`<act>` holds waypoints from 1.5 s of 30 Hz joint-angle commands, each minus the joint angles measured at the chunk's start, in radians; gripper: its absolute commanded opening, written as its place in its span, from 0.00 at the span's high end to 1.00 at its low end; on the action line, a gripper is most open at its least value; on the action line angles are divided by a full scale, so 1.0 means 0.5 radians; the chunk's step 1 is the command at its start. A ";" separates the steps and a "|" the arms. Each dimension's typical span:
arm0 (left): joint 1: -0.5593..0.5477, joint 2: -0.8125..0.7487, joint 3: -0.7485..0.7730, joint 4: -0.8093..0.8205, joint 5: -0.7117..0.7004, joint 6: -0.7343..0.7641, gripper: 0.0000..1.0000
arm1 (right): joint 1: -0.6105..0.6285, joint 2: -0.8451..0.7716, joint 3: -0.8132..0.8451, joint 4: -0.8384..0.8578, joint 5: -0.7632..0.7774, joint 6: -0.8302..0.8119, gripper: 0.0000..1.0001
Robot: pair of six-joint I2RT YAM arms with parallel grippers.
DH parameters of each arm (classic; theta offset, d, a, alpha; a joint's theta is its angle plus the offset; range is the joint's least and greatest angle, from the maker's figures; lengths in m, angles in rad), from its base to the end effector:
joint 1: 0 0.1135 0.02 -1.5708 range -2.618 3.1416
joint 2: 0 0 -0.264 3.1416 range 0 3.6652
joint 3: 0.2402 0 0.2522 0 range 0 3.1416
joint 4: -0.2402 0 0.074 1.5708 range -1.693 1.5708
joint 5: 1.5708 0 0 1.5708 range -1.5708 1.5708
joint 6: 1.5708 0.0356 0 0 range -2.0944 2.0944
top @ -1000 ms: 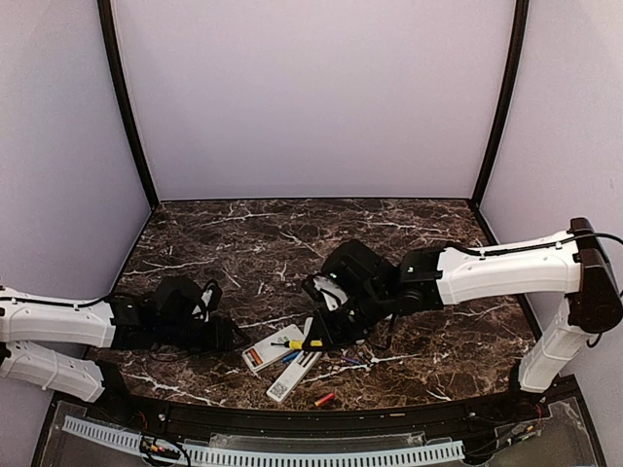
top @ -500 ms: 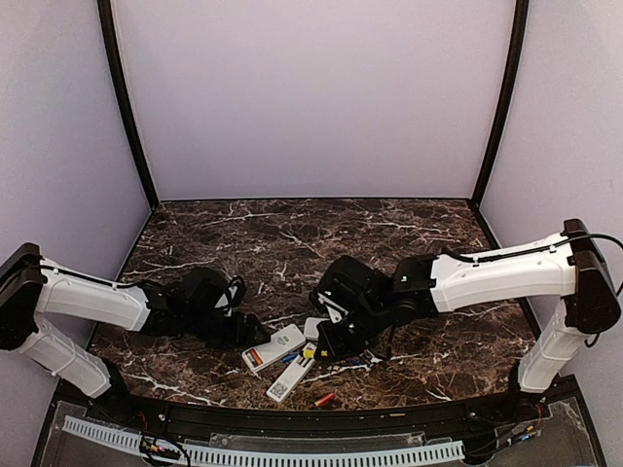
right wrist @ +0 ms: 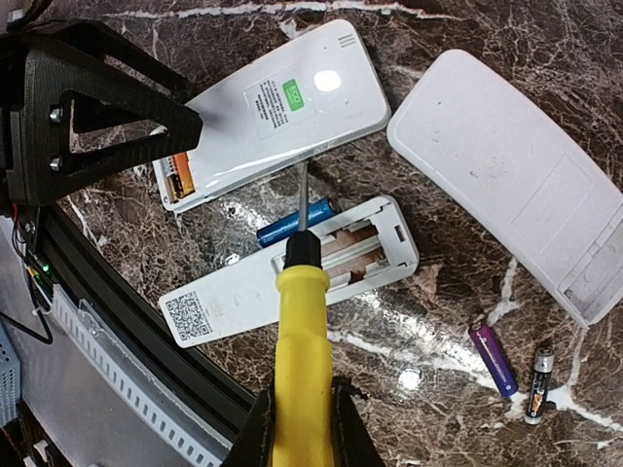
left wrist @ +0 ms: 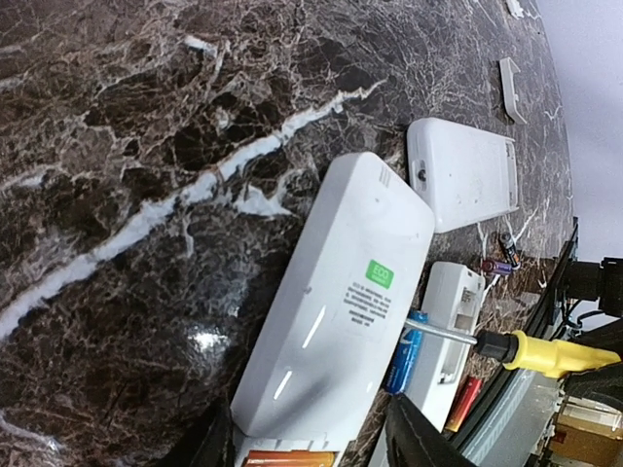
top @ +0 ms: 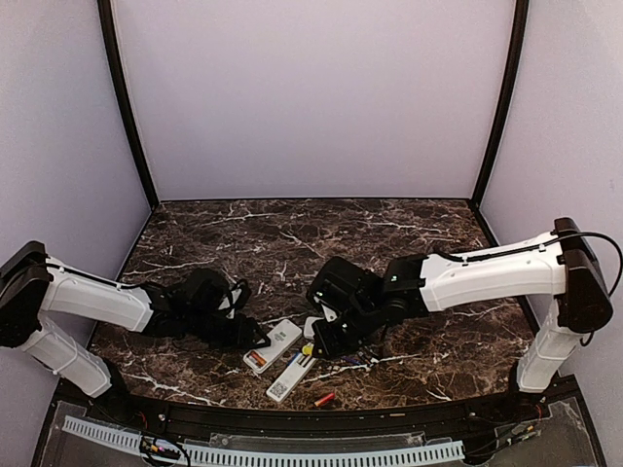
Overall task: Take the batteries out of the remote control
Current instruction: Adjust the remote control without the battery cover at the center of the board, then hold the remote control without the battery cover at the center of the board.
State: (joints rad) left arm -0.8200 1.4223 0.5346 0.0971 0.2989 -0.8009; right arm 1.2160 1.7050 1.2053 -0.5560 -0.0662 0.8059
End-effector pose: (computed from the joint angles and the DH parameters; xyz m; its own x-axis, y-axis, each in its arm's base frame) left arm 0.1684 -0.1958 0.1457 -0.9407 0.0024 -0.3393 0.2366 0.7215 -0.6507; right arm 0.1204 0.3319 0.2151 -0.8926 -0.3370 -0.2996 -0.4376 0.8076 0.3953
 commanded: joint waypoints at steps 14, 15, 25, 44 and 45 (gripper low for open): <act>0.006 -0.134 -0.224 0.195 0.117 -0.226 0.51 | -0.085 0.243 0.261 0.342 -0.092 -0.261 1.00; 0.007 -0.161 -0.217 0.169 0.070 -0.228 0.51 | -0.085 0.244 0.273 0.337 -0.094 -0.270 1.00; 0.008 -0.225 -0.210 0.007 -0.198 -0.370 0.54 | -0.083 0.052 0.180 0.180 0.064 -0.266 1.00; 0.008 -0.053 -0.276 0.248 -0.228 -0.500 0.76 | 0.072 -0.172 -0.099 0.201 0.019 -0.187 1.00; 0.008 -0.053 -0.275 0.239 -0.230 -0.500 0.77 | 0.083 -0.165 -0.092 0.201 0.019 -0.189 1.00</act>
State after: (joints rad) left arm -0.8162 1.3846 0.4179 0.2188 0.1967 -1.0435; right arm 1.2396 1.6413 1.1687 -0.4713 -0.0559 0.7013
